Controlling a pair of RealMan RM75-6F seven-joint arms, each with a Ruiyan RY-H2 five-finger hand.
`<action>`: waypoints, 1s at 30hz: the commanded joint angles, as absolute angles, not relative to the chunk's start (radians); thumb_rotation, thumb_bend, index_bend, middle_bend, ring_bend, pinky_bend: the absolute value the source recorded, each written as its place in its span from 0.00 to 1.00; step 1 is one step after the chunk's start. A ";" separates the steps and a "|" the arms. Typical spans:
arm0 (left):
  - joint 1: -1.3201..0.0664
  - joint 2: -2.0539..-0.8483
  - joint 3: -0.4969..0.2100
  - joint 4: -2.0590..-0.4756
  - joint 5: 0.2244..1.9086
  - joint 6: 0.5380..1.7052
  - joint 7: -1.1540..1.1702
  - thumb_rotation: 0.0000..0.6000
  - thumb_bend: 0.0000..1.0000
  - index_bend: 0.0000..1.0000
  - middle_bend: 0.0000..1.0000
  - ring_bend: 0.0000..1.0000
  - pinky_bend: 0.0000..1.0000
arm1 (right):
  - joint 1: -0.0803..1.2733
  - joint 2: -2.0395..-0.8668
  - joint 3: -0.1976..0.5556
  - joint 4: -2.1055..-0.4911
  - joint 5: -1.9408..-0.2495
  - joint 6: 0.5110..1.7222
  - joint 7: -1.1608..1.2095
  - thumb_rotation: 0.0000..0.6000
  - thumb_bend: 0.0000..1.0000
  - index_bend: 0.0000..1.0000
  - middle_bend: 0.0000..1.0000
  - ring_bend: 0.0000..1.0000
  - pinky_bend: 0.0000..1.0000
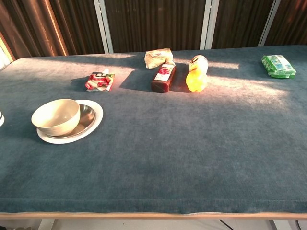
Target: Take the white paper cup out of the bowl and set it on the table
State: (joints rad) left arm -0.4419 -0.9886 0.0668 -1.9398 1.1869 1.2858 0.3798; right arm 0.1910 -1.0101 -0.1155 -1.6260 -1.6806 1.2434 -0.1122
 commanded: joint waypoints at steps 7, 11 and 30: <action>-0.357 -1.057 0.111 -1.904 1.372 1.324 0.322 1.00 0.27 0.25 0.47 0.46 0.59 | 0.192 -1.008 -0.115 -1.627 -1.677 1.243 -0.111 1.00 0.00 0.00 0.00 0.00 0.14; -0.368 -1.122 0.094 -1.893 1.374 1.293 0.369 1.00 0.27 0.25 0.47 0.46 0.59 | 0.190 -1.007 -0.116 -1.625 -1.683 1.252 -0.101 1.00 0.00 0.00 0.00 0.00 0.14; -0.396 -1.395 0.015 -1.811 1.231 1.234 0.612 1.00 0.27 0.24 0.46 0.46 0.61 | 0.186 -1.000 -0.120 -1.613 -1.700 1.274 -0.070 1.00 0.00 0.00 0.00 0.00 0.14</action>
State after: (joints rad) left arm -0.3954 -1.3905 0.0166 -1.8152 1.2362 1.2354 0.6069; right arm 0.1861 -1.0001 -0.1200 -1.6135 -1.6996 1.2737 -0.0703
